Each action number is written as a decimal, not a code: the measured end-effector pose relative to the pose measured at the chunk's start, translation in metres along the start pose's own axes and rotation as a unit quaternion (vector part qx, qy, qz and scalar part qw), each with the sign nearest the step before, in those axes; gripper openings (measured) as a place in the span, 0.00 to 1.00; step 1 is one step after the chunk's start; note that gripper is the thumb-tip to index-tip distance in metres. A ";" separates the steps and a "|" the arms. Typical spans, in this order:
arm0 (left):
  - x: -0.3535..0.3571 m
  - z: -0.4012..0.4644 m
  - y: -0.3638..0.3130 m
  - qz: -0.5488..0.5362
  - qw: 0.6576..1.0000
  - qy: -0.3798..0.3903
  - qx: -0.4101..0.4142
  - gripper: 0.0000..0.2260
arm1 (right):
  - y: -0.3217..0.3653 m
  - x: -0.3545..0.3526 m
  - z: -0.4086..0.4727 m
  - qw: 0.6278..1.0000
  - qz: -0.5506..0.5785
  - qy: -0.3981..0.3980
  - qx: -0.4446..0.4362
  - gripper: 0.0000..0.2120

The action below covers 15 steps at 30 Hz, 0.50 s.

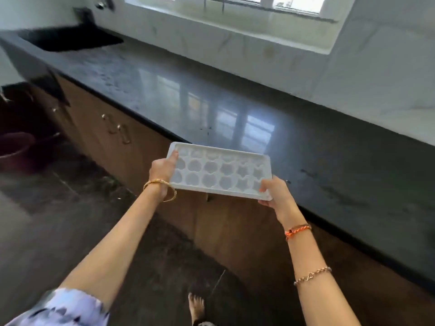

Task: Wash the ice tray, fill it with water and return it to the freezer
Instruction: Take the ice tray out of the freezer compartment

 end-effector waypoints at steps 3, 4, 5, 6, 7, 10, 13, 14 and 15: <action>-0.035 0.048 -0.016 -0.029 0.999 -0.034 -0.023 0.12 | 0.031 0.060 0.046 0.998 -0.036 0.049 -0.021 0.14; -0.046 0.064 -0.020 -0.037 0.998 -0.047 -0.031 0.12 | 0.040 0.078 0.061 0.997 -0.044 0.062 -0.027 0.14; -0.057 0.078 -0.023 -0.043 0.997 -0.061 -0.038 0.12 | 0.049 0.096 0.075 0.995 -0.051 0.075 -0.035 0.13; -0.068 0.091 -0.026 -0.051 0.995 -0.077 -0.042 0.12 | 0.059 0.115 0.087 0.994 -0.056 0.089 -0.043 0.12; -0.082 0.104 -0.030 -0.060 0.993 -0.097 -0.043 0.12 | 0.069 0.135 0.100 0.991 -0.065 0.105 -0.053 0.10; -0.122 0.135 -0.036 -0.084 0.983 -0.159 -0.044 0.12 | 0.095 0.192 0.128 0.982 -0.095 0.143 -0.077 0.10; -0.159 0.168 -0.035 -0.110 0.974 -0.195 -0.044 0.11 | 0.115 0.252 0.156 0.975 -0.099 0.177 -0.092 0.08; -0.173 0.182 -0.033 -0.120 0.970 -0.208 -0.043 0.11 | 0.119 0.274 0.167 0.972 -0.105 0.189 -0.096 0.07; -0.185 0.193 -0.033 -0.126 0.967 -0.217 -0.043 0.11 | 0.123 0.295 0.175 0.968 -0.113 0.200 -0.101 0.07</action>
Point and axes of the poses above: each hand's wrist, its own z-axis towards the middle knuckle, its own x-axis out of the palm, y = z × x, the point moved 9 cm from there along z, towards the middle knuckle, and after that the axes turned 2 degrees about z, right-handed, at the moved point
